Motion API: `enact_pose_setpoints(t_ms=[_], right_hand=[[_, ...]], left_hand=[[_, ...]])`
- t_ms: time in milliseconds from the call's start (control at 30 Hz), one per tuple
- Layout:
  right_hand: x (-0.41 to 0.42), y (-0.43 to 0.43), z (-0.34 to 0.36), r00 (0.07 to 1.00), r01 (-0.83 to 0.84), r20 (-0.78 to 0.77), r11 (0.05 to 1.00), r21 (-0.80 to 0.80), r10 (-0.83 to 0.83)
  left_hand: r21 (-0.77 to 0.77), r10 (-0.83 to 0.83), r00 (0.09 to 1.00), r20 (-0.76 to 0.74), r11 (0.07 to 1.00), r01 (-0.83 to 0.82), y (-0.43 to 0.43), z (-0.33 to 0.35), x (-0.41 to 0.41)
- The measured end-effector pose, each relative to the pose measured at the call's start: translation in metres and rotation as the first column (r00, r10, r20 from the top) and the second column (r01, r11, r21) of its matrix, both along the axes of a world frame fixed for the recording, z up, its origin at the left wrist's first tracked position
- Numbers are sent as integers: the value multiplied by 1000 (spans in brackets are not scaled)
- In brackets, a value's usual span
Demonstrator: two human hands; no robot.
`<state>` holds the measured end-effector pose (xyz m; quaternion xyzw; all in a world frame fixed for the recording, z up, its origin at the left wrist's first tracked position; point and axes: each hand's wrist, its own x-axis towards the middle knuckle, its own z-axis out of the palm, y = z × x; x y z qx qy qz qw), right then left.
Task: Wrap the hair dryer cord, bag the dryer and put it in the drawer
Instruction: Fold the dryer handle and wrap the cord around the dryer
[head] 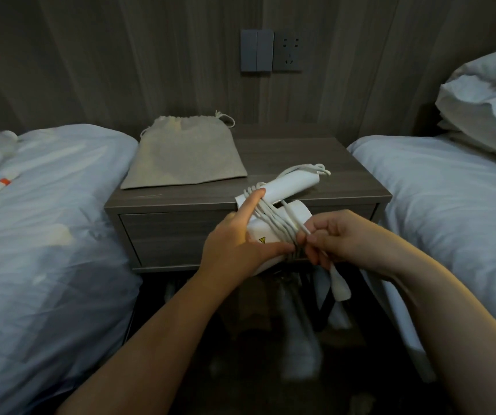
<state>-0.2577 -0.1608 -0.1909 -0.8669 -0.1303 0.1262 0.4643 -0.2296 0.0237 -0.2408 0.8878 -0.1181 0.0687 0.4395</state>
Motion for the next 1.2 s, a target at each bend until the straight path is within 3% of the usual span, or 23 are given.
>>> enact_pose_setpoints(t_ms=[167, 333, 433, 667, 867, 967, 1067, 1200], right_hand=[[1, -13, 5, 994, 5, -113, 993, 116, 8], [-3, -10, 7, 995, -93, -30, 994, -63, 91], [-2, -12, 9, 993, -106, -53, 994, 15, 107], [4, -24, 3, 999, 33, -28, 987, 158, -29], [9, -24, 0, 988, 38, 143, 988, 148, -59], [10, -20, -2, 959, 144, 219, 977, 161, -177], [14, -16, -5, 919, 278, 206, 923, 266, -336], [15, -18, -5, 961, 197, 131, 934, 297, -244]], left_hand=[[-118, -34, 999, -15, 992, 32, 1, 0, -2], [-315, -6, 997, -82, 949, -21, -1, 1, 2], [-421, -46, 989, -140, 907, -17, 0, 6, 2], [-631, -86, 975, -204, 773, -64, -2, 11, 0], [-665, -134, 958, -252, 743, -71, -4, 12, -3], [-673, -143, 949, -280, 734, -88, -5, 13, -2], [-682, -165, 937, -309, 725, -97, -4, 14, -2], [-680, -208, 930, -305, 731, -60, -6, 12, -2]])
